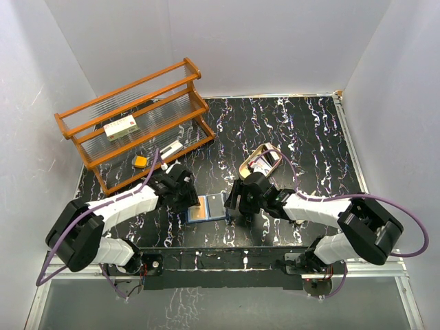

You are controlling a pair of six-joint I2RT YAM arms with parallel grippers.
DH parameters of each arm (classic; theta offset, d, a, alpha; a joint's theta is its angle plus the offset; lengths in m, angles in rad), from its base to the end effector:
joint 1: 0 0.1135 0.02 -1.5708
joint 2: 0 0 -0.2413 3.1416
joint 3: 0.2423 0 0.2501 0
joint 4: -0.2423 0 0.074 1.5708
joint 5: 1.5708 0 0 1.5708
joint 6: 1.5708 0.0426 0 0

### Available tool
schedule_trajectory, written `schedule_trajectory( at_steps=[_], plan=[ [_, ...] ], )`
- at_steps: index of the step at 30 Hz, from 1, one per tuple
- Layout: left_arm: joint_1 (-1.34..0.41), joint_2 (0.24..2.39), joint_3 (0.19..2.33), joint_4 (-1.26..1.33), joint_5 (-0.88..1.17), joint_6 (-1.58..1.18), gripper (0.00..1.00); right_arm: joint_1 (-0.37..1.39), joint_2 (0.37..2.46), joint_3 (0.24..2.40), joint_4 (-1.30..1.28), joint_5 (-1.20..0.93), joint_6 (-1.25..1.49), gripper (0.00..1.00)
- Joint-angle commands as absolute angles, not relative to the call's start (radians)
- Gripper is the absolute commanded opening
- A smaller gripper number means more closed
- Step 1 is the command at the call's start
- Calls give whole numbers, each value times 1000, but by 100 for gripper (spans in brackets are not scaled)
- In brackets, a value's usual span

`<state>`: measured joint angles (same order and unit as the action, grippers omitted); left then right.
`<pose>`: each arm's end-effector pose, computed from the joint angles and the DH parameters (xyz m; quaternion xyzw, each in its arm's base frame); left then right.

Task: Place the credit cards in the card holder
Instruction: Close the card holder at the center of the board.

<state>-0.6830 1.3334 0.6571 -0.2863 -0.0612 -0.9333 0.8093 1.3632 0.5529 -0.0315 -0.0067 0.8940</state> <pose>0.2008 -0.1600 0.1472 -0.1281 0.9451 -0.1962 0.2279 0.1783 0.1875 0.1281 0.0384 0.9335 0.2703 0.2325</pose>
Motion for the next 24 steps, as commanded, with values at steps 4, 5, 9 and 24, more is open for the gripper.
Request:
schedule_trajectory(
  at_steps=[4,5,9,24],
  plan=[
    [-678,1247,746,-484,-164,-893,56,805,1381,555,14,-23,891,64],
    [-678,1242,744,-492,-174,-893,57,805,1387,562,15,-28,884,64],
    [-678,1245,735,-532,-209,-893,60,805,1406,583,12,-43,866,63],
    [-678,1364,669,-415,-137,-865,48,805,1482,610,71,-88,859,63]
  ],
)
